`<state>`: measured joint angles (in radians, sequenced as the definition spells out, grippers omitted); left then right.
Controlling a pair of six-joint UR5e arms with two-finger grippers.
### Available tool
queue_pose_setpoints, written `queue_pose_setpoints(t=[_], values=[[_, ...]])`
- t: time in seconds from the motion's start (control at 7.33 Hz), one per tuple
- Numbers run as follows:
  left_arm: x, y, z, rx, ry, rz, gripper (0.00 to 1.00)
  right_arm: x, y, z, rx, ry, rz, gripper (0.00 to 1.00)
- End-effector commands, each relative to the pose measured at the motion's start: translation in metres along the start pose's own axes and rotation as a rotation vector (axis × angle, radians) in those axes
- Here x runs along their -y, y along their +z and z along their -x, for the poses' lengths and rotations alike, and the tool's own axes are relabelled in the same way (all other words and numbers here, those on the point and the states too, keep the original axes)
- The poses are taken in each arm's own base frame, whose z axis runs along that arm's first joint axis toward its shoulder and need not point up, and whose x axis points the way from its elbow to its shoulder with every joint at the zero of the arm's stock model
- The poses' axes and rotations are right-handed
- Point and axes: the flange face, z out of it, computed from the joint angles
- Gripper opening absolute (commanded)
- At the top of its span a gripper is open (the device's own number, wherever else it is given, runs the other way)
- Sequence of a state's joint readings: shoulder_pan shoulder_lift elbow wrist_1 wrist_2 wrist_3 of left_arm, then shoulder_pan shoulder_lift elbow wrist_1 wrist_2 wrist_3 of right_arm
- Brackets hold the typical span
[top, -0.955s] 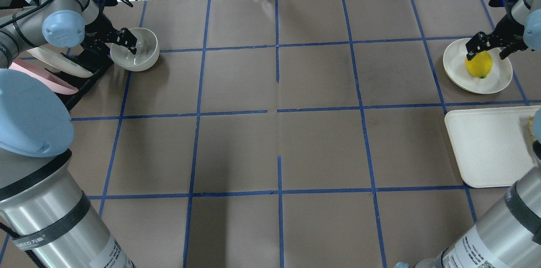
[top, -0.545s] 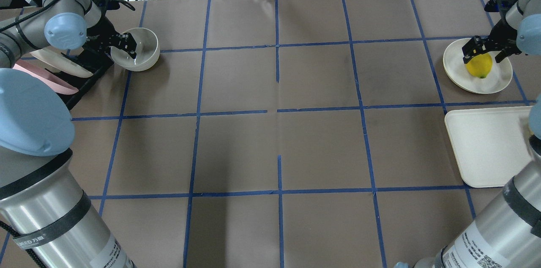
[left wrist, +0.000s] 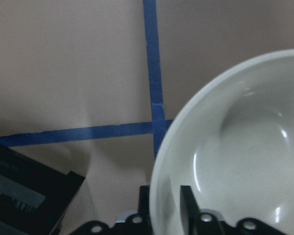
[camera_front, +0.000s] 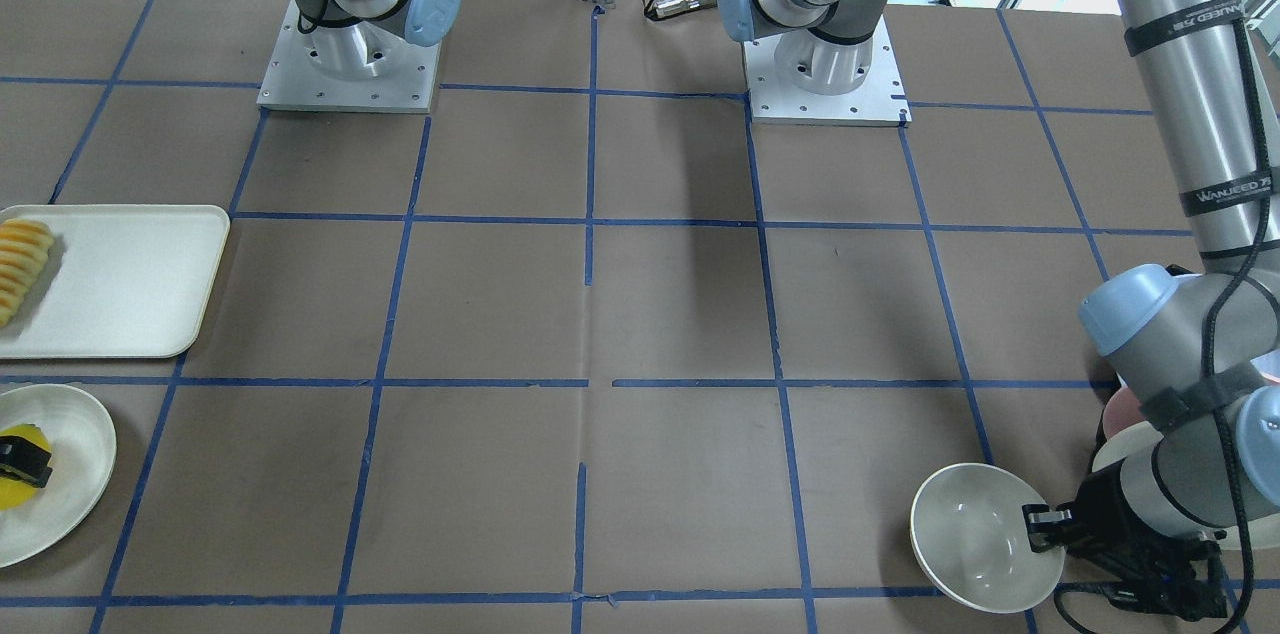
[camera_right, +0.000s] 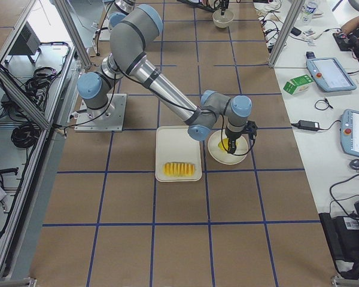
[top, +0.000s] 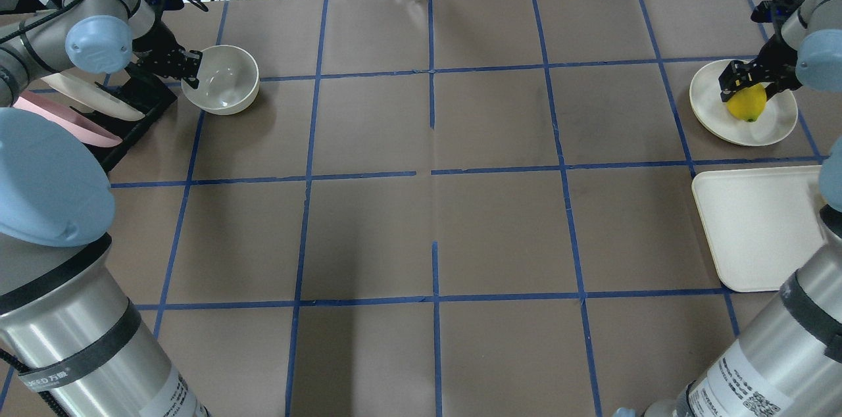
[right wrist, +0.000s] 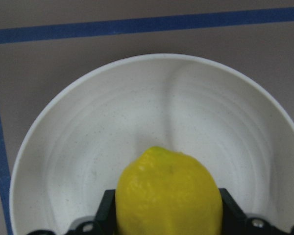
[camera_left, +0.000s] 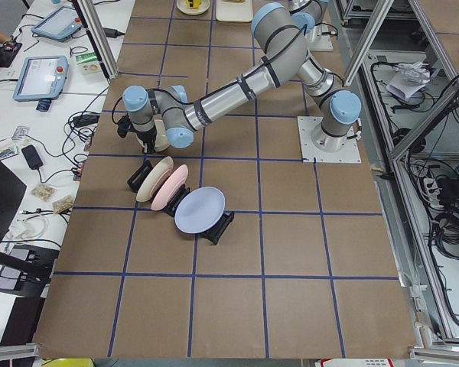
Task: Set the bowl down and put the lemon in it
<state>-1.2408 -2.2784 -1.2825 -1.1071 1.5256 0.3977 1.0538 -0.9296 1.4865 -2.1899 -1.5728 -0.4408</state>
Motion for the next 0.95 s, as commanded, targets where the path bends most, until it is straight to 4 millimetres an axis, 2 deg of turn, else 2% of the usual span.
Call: queue_pose_setpoints(t=[0.0, 0.14, 0.27, 0.41, 0.55, 0.68, 0.82], values=[[-0.004, -0.037, -0.044, -0.01, -0.023, 0.028, 0.0, -0.002, -0.012, 0.001, -0.009, 0.004, 0.008, 0.0], [-0.003, -0.05, -0.105, -0.012, -0.061, 0.028, 0.0, -0.008, -0.036, 0.005, -0.002, 0.002, 0.017, 0.0], [-0.004, -0.054, -0.162, -0.027, -0.058, 0.024, 0.0, -0.014, -0.061, 0.013, 0.01, -0.003, 0.023, 0.0], [-0.012, -0.046, -0.215, -0.104, -0.046, 0.041, 0.0, -0.018, -0.076, 0.021, 0.016, -0.01, 0.031, 0.0], [-0.03, -0.033, -0.268, -0.159, -0.107, 0.071, 0.0, -0.023, -0.09, 0.026, 0.024, -0.015, 0.045, 0.0], [-0.052, -0.034, -0.325, -0.157, -0.103, 0.038, 0.0, -0.025, -0.103, 0.041, 0.026, -0.032, 0.048, 0.0], [-0.082, -0.031, -0.365, -0.139, -0.106, 0.046, 0.0, -0.027, -0.119, 0.071, 0.028, -0.008, 0.059, 0.0]])
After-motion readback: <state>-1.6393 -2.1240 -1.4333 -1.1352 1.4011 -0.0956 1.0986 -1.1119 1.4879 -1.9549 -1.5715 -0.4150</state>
